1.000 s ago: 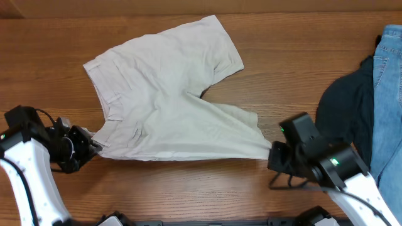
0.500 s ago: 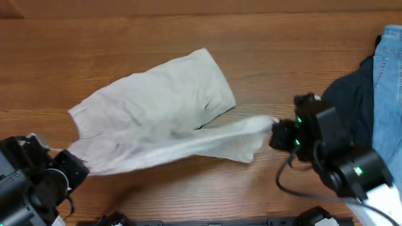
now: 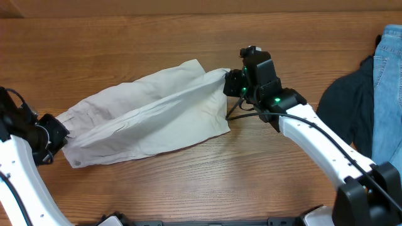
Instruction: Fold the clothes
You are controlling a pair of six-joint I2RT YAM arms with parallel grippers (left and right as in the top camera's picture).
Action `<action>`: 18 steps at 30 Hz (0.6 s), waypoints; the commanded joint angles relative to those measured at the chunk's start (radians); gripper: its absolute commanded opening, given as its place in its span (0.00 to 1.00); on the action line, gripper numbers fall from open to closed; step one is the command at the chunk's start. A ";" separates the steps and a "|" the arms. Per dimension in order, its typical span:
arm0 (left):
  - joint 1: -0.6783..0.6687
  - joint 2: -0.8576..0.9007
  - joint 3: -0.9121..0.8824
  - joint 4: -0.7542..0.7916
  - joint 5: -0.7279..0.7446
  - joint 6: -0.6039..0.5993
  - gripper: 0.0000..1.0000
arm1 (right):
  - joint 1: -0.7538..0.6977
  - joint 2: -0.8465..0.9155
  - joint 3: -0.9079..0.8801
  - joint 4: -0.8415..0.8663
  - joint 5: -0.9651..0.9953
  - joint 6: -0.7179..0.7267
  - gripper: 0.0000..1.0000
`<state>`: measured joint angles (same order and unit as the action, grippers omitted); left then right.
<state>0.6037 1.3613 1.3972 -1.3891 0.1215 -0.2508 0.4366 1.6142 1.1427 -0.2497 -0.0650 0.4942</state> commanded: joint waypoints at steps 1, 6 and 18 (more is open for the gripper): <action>0.004 0.065 0.015 0.071 -0.059 0.027 0.04 | -0.008 0.052 0.020 0.105 0.011 -0.020 0.04; 0.004 0.142 0.015 0.112 -0.098 0.009 0.05 | -0.008 0.129 0.020 0.226 0.006 -0.020 0.04; 0.005 0.234 0.015 0.154 -0.298 -0.050 0.09 | -0.005 0.246 0.020 0.439 -0.045 0.042 0.09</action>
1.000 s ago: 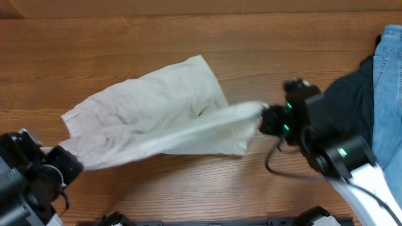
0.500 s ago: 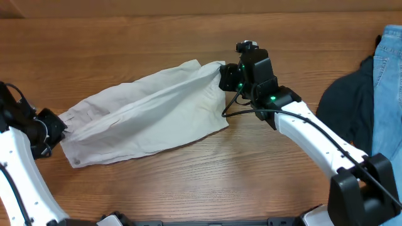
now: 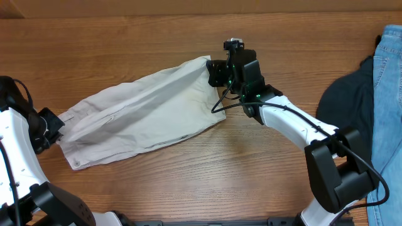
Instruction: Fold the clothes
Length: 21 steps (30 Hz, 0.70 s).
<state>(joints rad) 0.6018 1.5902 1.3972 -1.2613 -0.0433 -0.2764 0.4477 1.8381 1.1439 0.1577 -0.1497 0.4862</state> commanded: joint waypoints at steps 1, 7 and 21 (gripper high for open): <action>0.006 0.005 0.015 0.034 -0.132 -0.038 0.11 | -0.015 0.031 0.019 0.046 0.036 0.049 0.19; 0.007 0.005 0.015 0.045 -0.125 -0.027 0.63 | -0.036 0.039 0.019 0.068 0.002 0.034 0.81; 0.006 -0.038 0.065 0.029 0.041 0.078 0.27 | -0.130 0.002 0.019 -0.458 -0.508 -0.135 0.42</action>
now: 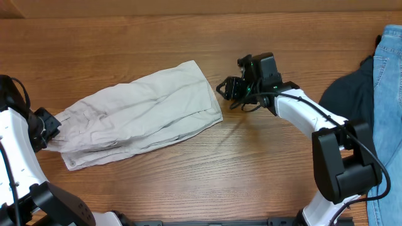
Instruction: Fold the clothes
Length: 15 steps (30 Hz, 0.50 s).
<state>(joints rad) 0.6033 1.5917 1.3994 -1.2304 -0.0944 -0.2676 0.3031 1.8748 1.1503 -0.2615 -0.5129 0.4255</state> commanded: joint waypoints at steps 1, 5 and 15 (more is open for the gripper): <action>0.005 -0.060 0.085 -0.007 0.098 0.071 0.27 | 0.018 -0.041 0.013 -0.061 -0.144 -0.092 0.42; 0.004 -0.200 0.153 -0.054 0.229 0.108 0.33 | 0.043 -0.086 0.013 -0.166 -0.144 -0.166 0.31; 0.004 -0.274 -0.011 -0.198 0.377 0.107 0.04 | 0.277 -0.082 0.008 -0.176 -0.005 -0.163 0.04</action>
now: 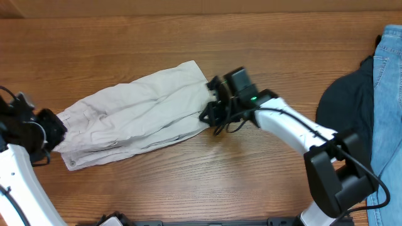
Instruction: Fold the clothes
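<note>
A beige garment lies flat and slantwise across the wooden table, its wide end at the left and its narrow end at the upper right. My right gripper is at the garment's right edge, its fingers spread over the lower right corner. The left gripper sits at the garment's left end, touching the hem. Whether that gripper pinches the cloth does not show.
A dark garment and blue jeans are heaped at the table's right edge. The table's front edge runs along the bottom, where both arm bases stand.
My right gripper was open and clear of the cloth to the right. Now it is further left and down, on the garment's right edge. The left arm has shifted slightly, and the garment lies as it did.
At first the garment hung stretched and raised between the two grippers, the right one shut on its right end. Then the right end was further left and up. After that the cloth lay flat with the right gripper off it. Now that gripper is back at the edge.
</note>
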You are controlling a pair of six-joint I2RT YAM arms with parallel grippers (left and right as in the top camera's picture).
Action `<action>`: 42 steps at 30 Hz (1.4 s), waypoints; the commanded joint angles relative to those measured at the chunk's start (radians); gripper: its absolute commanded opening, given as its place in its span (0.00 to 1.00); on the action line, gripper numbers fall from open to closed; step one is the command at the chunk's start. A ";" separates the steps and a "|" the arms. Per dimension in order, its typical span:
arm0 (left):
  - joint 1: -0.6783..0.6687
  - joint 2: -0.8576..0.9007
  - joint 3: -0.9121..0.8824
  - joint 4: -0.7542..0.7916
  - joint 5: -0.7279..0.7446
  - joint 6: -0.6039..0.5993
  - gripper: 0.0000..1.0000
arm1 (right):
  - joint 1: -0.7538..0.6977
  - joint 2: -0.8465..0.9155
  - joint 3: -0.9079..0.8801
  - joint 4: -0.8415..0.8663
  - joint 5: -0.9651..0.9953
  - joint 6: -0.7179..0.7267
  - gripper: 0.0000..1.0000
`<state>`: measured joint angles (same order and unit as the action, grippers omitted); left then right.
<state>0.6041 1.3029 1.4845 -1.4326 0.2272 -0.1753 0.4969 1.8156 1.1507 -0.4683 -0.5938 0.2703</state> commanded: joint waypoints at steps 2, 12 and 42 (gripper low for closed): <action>0.003 0.015 -0.182 0.040 0.055 0.021 0.04 | 0.136 -0.003 0.007 0.061 0.145 0.028 0.04; 0.003 0.015 -0.253 0.114 0.085 0.061 0.04 | 0.171 0.163 0.007 0.227 0.170 0.145 0.04; -0.417 -0.215 -0.262 0.181 -0.054 0.122 0.04 | 0.148 0.027 0.021 0.144 0.075 0.093 0.04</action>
<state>0.2352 1.2320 1.2335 -1.2484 0.2592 0.0502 0.5972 1.8557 1.1656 -0.3264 -0.5198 0.3805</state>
